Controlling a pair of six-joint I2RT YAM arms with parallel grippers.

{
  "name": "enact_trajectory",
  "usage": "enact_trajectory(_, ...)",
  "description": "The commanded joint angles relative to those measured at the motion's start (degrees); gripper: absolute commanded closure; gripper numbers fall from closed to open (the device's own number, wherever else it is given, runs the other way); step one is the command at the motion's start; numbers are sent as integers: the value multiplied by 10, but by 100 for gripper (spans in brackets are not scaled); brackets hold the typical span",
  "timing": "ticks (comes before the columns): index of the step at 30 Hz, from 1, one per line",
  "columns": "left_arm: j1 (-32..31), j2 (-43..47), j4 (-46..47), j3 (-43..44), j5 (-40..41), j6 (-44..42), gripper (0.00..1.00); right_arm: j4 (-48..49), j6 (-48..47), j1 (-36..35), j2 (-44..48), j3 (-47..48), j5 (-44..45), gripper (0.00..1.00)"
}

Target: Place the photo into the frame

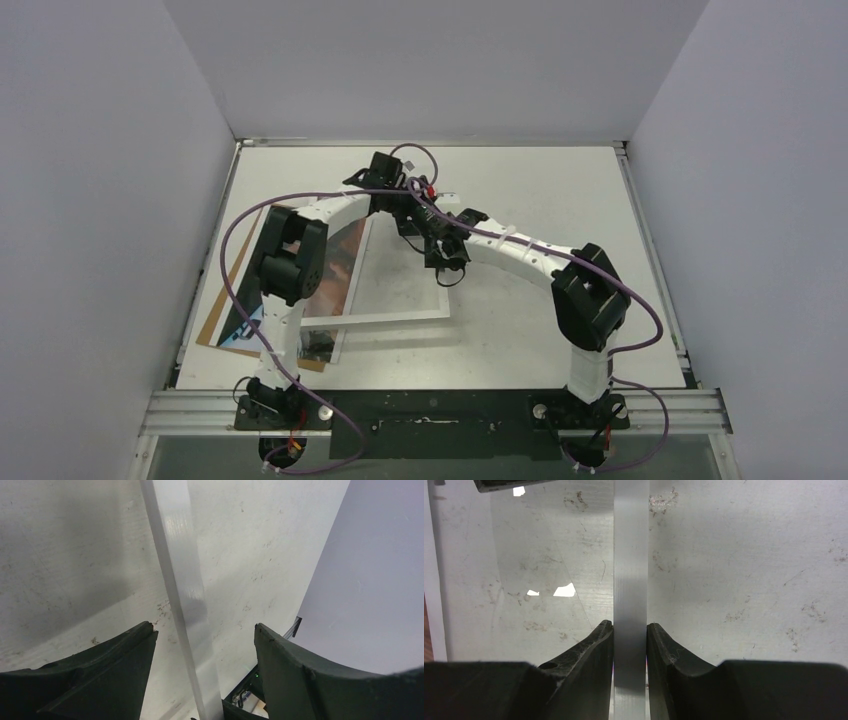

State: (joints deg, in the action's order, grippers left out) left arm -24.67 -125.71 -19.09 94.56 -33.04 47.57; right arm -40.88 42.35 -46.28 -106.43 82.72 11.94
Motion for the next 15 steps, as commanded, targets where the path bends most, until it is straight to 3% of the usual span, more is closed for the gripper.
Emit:
enact_trajectory(1, -13, -6, -14, 20, 17, 35, 30, 29, 18, -8, 43, 10, 26, 90)
enact_trajectory(9, -17, -27, -7, 43, -33, 14, 39, 82, -9, -25, 71, -33, 52, 91)
enact_trajectory(15, -16, -32, -5, 54, -42, 3, 35, 113, -31, -40, 90, -49, 59, 91)
